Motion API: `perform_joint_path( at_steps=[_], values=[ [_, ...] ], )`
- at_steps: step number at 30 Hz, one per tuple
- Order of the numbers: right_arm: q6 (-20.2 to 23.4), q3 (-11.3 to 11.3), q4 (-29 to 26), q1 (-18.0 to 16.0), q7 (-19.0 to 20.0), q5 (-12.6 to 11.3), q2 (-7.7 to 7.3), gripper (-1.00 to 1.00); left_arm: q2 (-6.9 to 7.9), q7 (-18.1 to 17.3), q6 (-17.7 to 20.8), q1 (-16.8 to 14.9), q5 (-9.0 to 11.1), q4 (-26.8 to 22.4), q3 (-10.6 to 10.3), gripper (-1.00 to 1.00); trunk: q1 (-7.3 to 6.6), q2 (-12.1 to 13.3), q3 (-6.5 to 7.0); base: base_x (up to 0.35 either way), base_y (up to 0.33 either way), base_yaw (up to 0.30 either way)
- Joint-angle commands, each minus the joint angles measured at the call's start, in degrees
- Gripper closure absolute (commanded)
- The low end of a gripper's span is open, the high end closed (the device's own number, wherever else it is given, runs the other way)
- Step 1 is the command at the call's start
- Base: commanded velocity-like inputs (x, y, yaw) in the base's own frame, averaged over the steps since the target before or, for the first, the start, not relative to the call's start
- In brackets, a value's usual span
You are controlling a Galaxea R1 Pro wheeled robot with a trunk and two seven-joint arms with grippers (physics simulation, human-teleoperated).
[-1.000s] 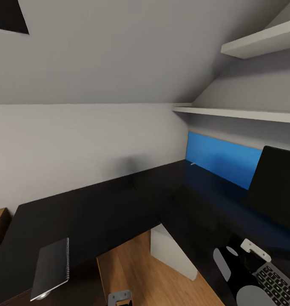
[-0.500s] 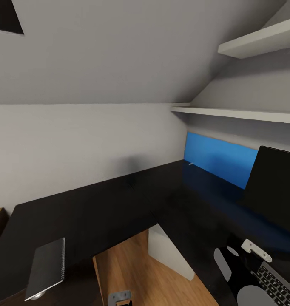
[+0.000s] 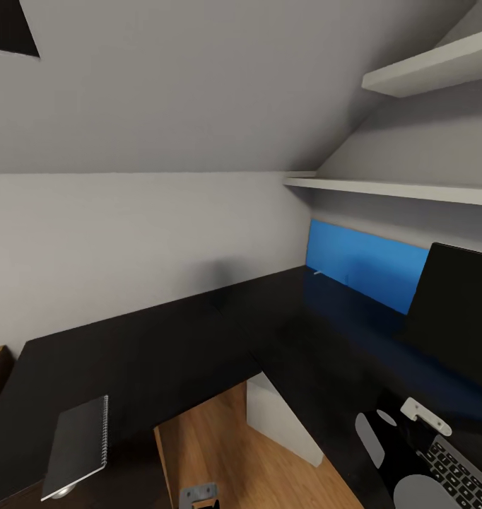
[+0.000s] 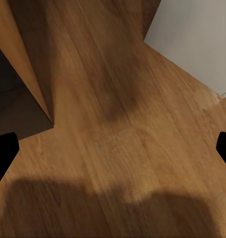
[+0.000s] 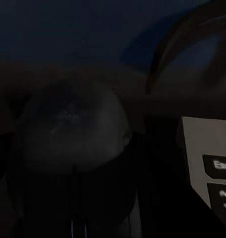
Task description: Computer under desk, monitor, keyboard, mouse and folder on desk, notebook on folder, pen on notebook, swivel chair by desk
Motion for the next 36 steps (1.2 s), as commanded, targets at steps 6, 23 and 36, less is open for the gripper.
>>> perform_joint_path(
  at_steps=[6,23,36],
  values=[
    [-0.58,0.07,-0.09,-0.01,-0.33,-0.90,0.03,-1.00,0.04,0.35,-0.48,-0.10,0.61,-0.04,-0.43,-1.00,0.00,-0.04,-0.07,0.000,0.000,0.000],
    [-0.70,0.07,-0.31,0.04,-0.18,-0.88,0.02,-1.00,0.04,0.34,-0.48,-0.10,0.61,-0.04,-0.43,-1.00,-0.44,0.77,0.29,0.000,0.000,0.000],
    [4.54,0.39,-19.72,2.96,-0.64,-0.43,3.53,-1.00,0.04,0.47,-0.33,-0.10,0.78,-0.04,-0.42,-1.00,-3.30,5.98,2.63,0.000,0.000,0.000]
  ],
)
